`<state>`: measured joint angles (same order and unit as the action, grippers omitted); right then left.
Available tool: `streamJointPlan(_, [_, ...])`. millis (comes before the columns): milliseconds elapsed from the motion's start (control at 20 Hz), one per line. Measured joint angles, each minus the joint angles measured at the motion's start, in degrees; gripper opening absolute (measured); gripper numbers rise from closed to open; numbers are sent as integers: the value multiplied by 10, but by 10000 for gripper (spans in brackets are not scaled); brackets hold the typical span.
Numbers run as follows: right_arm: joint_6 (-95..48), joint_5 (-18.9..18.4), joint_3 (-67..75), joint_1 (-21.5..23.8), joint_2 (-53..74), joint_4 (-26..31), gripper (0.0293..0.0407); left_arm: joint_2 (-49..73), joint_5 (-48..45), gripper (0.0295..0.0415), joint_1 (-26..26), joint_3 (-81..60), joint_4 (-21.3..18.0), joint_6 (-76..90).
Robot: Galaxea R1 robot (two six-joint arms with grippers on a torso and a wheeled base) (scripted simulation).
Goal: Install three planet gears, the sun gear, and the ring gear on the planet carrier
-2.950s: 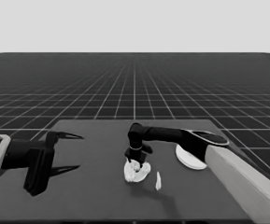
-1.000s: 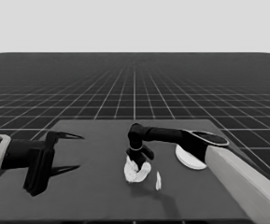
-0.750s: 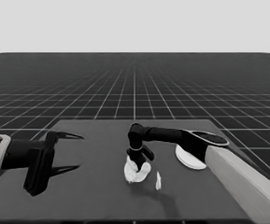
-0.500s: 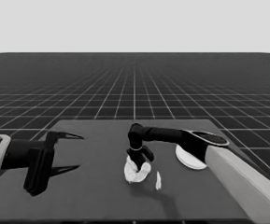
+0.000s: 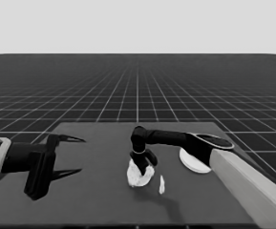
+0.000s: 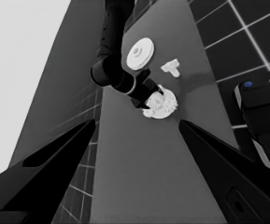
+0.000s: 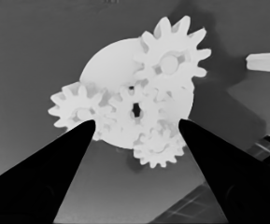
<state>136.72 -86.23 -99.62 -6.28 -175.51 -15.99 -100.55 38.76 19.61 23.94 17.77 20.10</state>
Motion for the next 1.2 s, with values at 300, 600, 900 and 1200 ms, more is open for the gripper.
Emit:
streamJointPlan(300, [-367, -20, 32, 50, 7, 41, 391, 0, 0, 385, 0, 0, 0, 0])
streamJointPlan(600, [-566, -21, 41, 78, 9, 66, 385, 0, 0, 385, 0, 0, 0, 0])
streamJointPlan(900, [-1110, 161, 677, -116, 637, -202, 386, 0, 0, 385, 0, 0, 0, 0])
streamJointPlan(1200, [-1183, 185, 771, -140, 743, -238, 385, 0, 0, 385, 0, 0, 0, 0])
